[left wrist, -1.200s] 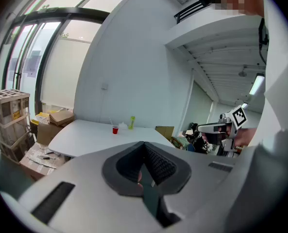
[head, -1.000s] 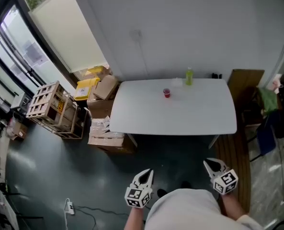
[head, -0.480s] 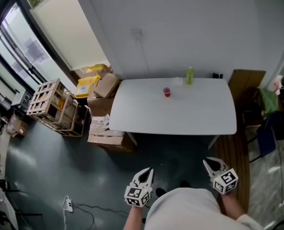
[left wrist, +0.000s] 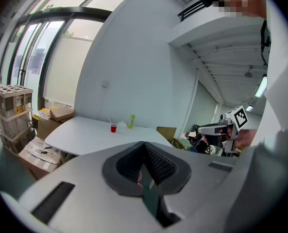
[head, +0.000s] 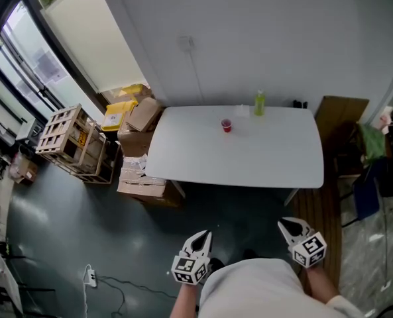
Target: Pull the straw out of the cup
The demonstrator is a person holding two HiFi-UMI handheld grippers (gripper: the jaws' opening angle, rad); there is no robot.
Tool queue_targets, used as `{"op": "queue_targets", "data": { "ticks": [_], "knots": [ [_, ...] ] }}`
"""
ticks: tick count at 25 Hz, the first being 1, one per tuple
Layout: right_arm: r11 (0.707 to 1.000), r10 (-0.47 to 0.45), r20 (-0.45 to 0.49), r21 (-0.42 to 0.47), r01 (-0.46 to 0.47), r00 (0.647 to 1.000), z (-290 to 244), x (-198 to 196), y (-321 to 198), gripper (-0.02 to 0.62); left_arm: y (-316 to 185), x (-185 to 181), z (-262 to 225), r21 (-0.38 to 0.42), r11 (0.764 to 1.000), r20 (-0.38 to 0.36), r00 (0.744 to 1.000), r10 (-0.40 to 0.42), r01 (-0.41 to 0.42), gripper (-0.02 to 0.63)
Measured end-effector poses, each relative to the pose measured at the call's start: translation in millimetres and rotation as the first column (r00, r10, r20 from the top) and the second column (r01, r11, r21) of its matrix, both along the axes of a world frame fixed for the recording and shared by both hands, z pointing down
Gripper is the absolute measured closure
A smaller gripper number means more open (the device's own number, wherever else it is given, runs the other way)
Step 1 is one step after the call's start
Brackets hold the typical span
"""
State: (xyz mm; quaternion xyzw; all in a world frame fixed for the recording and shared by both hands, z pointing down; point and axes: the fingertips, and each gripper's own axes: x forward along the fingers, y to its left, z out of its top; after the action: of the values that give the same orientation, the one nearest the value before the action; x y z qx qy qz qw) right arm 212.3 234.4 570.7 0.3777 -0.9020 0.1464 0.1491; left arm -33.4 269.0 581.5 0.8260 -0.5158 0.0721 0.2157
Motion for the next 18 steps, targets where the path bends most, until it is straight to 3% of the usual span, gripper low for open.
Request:
{"op": "queue_targets", "data": {
  "ticks": [6,18],
  "knots": [
    [0.997,-0.076,-0.014,-0.015,0.076,0.997,10,10,-5,0.551,-6,19,-1,-0.001,0.999,0.006,0.999,-0.033,0.033,0.604],
    [0.997,-0.039,0.018,-0.070,0.040,0.999,25,19,-23,0.551,-21,31,12,-0.032,0.999,-0.002,1.000,-0.016,0.016,0.604]
  ]
}}
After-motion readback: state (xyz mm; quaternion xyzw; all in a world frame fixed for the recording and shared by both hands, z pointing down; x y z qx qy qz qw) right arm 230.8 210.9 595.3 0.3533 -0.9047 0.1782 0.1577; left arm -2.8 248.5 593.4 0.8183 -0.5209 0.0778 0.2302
